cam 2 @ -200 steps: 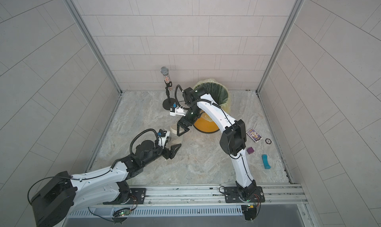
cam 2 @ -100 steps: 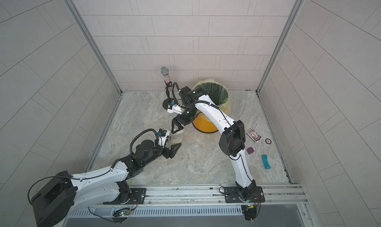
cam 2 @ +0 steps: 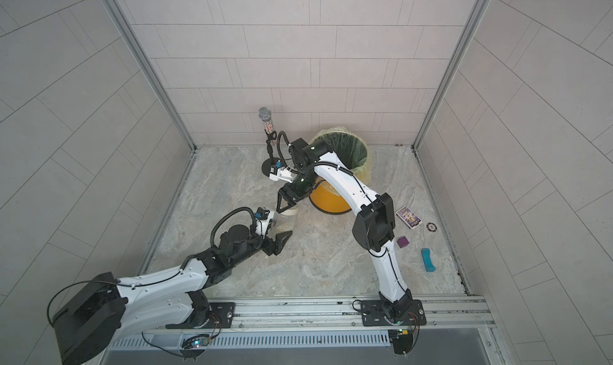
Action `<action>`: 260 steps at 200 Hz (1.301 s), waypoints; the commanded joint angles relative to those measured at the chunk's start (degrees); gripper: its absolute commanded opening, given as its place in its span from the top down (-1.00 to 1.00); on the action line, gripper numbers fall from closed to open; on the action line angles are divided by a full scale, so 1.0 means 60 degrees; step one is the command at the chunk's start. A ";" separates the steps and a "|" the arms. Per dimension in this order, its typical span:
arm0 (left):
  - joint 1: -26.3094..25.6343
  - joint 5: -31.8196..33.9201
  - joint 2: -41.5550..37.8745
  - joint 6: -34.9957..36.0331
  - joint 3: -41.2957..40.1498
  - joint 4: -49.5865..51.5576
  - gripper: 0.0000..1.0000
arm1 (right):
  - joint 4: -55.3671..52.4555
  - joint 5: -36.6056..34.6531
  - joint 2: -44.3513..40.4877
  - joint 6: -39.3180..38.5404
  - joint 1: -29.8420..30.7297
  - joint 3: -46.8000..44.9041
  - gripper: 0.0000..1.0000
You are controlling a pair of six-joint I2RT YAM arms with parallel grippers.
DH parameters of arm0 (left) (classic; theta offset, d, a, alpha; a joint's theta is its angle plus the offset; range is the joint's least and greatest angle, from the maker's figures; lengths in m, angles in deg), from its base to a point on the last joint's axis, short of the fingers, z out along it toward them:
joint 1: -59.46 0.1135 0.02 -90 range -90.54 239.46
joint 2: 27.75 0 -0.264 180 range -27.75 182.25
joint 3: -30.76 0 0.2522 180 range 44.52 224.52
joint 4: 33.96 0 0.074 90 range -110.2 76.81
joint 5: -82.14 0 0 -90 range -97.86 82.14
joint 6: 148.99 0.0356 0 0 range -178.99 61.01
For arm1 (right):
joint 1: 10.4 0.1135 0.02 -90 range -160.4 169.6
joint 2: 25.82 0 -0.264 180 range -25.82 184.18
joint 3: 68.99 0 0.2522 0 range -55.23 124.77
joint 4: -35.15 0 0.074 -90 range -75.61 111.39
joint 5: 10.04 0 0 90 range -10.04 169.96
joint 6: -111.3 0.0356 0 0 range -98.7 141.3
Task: Empty expired oatmeal from jars
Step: Unscrew the lid from the jar.
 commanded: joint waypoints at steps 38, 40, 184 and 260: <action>-0.0001 0.0094 -0.0172 0.0164 0.0533 -0.1080 1.00 | -0.0817 0.0625 -0.0334 -0.0800 0.0057 0.0014 0.11; -0.0002 0.0083 -0.0177 0.0158 0.0541 -0.1086 1.00 | -0.0856 0.0624 -0.0328 -0.0845 0.0059 0.0025 0.11; 0.0005 -0.0244 -0.0276 -0.0123 0.0836 -0.0904 1.00 | -0.3401 0.0132 -0.0035 -0.6163 0.0197 0.0812 0.09; 0.0012 -0.0173 -0.0559 0.0031 0.0929 -0.0472 1.00 | -0.3670 -0.0522 -0.0095 -0.7581 0.0210 0.0472 0.00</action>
